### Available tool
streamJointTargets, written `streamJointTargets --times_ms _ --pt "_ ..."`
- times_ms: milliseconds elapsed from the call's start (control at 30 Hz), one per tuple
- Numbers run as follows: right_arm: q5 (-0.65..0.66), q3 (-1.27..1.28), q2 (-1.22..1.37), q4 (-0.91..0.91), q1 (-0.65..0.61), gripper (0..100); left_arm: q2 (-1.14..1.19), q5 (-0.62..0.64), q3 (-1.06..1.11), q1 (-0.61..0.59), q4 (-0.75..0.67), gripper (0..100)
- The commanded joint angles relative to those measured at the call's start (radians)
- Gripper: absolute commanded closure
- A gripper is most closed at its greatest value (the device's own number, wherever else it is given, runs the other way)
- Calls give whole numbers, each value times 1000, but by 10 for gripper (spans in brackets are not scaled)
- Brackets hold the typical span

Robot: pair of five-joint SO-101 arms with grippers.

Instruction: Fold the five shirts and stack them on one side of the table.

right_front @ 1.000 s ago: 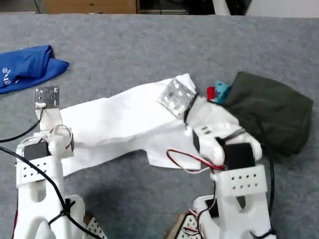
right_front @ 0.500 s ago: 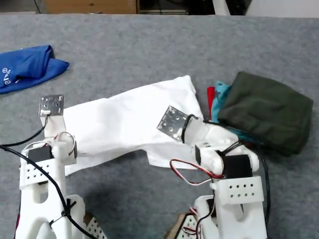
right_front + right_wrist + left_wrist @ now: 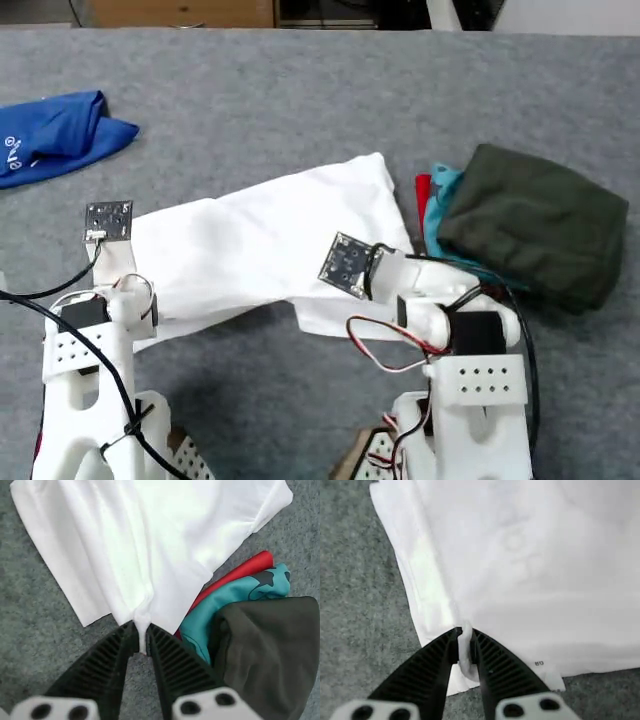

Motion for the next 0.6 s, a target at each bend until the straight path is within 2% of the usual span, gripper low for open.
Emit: streamJointTargets --times_ms 0,133,200,367,467,533,567 --pt "14 -7 -16 31 10 885 -12 -5 -14 2 0 914" --pt "14 -62 -16 86 10 769 -21 -5 -68 3 84 798" --pt "14 -116 -10 137 8 740 -21 -6 -106 0 120 809" --pt "31 -209 -7 169 10 745 -13 11 -235 -2 172 889" --pt "28 -222 18 152 -27 853 -10 112 -311 5 164 974" --pt "14 -225 79 107 -61 991 -5 169 -347 20 150 976" --pt "-11 -225 117 66 -71 993 8 196 -353 29 129 973"
